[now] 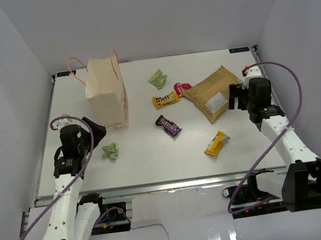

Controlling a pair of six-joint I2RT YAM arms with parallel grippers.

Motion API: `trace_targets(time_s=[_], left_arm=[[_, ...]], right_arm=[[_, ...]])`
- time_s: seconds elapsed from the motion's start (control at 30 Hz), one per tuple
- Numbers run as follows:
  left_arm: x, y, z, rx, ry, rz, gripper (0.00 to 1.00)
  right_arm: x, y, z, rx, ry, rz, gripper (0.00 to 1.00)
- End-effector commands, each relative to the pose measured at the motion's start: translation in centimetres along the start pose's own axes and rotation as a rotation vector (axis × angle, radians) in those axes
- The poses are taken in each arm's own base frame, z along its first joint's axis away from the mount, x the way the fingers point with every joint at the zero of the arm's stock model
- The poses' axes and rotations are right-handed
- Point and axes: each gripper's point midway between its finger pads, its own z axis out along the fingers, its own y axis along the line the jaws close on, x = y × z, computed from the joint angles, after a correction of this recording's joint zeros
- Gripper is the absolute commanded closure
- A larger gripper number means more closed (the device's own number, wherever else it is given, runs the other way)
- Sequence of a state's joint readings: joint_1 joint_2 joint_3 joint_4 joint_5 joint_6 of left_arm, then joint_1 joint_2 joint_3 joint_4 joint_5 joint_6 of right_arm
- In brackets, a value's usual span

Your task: Place the snacks into the paper bag

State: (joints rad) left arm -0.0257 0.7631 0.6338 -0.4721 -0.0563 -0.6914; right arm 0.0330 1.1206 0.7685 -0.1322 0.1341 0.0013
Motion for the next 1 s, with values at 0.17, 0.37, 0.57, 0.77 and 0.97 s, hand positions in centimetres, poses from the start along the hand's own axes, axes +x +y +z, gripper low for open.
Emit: trace_targets(time_s=[0.17,0.37,0.57,0.77,0.97], left_arm=[[4.9,3.0,0.8,-0.182,0.199,-0.164,0.02],[8.4,3.5,2.1,-0.286,0.292,-0.155,0.07],[10.1,3.1,4.0,-0.332,0.322,-0.095,0.08],[10.9,6.0,5.5,-0.517,0.322,-0.025,0.13],[10.1,7.2,6.6,-0.595,0.262,0.007,0.38]], right_arm=[[0.7,8.0,-3.1,-0.586,-0.030,-0.420,0.10],[4.7,11.0,-5.5,-0.873,-0.004,-0.593,0.10],[6.2,11.6,-5.1,-0.916,0.019,-0.554,0.10],[6.5,11.6,-4.8,-0.915,0.028,-0.549,0.10],[7.2,11.6,-4.6,-0.920,0.048,-0.540,0.10]])
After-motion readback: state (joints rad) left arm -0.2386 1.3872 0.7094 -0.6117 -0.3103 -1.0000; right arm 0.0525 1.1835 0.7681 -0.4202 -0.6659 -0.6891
